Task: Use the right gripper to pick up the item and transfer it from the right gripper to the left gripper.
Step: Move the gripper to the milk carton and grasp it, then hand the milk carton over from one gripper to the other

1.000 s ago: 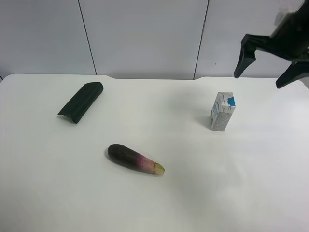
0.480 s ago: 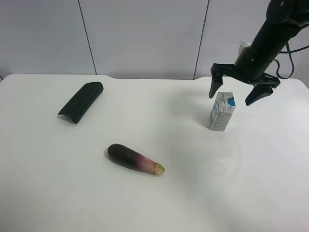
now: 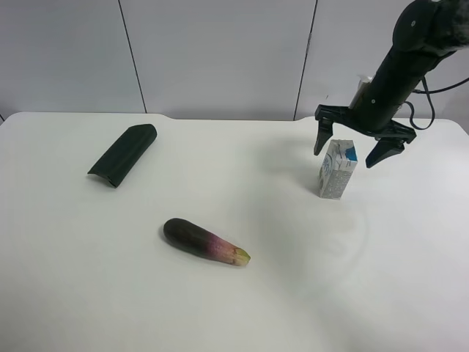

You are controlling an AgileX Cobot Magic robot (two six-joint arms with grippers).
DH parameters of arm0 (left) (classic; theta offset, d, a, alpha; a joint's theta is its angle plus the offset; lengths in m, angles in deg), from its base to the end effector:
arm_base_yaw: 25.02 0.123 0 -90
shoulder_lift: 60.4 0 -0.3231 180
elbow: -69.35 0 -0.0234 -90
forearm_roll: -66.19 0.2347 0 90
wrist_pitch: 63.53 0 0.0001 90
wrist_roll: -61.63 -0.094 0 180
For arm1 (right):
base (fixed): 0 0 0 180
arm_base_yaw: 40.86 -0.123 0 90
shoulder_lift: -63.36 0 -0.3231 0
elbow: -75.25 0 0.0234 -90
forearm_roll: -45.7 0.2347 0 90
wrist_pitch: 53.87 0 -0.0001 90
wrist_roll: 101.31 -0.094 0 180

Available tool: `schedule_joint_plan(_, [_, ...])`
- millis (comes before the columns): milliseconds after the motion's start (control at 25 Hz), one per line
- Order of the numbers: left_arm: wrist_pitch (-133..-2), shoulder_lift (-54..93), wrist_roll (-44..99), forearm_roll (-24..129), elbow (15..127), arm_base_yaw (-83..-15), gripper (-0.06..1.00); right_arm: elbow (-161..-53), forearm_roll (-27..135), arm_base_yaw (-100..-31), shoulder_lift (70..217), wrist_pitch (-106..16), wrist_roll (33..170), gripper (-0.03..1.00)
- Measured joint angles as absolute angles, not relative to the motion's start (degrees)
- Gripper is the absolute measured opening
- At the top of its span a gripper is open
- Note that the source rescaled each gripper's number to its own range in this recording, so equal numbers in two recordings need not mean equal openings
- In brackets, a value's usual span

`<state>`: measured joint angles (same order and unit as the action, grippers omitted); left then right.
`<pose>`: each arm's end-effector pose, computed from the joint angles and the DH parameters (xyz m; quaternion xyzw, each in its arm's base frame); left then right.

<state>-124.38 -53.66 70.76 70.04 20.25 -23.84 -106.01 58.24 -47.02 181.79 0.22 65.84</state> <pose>-0.0561 0.0044 0.2699 -0.0779 0.8472 -0.0029 0.5256 0.3843 0.0581 0.2295 0.1149 0.9861 0.1043 0.0593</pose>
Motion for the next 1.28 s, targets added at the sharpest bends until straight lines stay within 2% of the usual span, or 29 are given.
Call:
schedule_joint_plan(80, [-124.38, -53.66, 70.76, 70.04, 20.25, -23.84, 1.00, -106.01, 58.43, -47.02, 181.93, 0.35, 65.84, 0.85])
schedule_joint_plan(200, [-124.38, -53.66, 70.76, 70.04, 20.25, -23.84, 1.00, -106.01, 58.56, -47.02, 182.06, 0.46, 65.84, 0.69])
schedule_joint_plan(320, [-124.38, -53.66, 70.76, 70.04, 20.25, -23.84, 1.00, -106.01, 58.56, -47.02, 182.34, 0.58, 65.84, 0.42])
schedule_joint_plan(440, [-124.43, -53.66, 70.76, 70.04, 20.25, -23.84, 1.00, -106.01, 58.49, -47.02, 182.45, 0.63, 65.84, 0.08])
schedule_joint_plan(480, [-124.43, -53.66, 70.76, 70.04, 20.25, -23.84, 1.00, -106.01, 58.20, -47.02, 182.45, 0.63, 65.84, 0.01])
schedule_joint_plan(880, [-124.43, -53.66, 70.76, 70.04, 20.25, -23.84, 1.00, -106.01, 58.42, -47.02, 180.92, 1.18, 67.01, 0.01])
schedule_joint_plan(1280, [-124.43, -53.66, 70.76, 70.04, 20.25, -23.84, 1.00, -106.01, 59.97, -47.02, 166.63, 8.75, 74.74, 0.01])
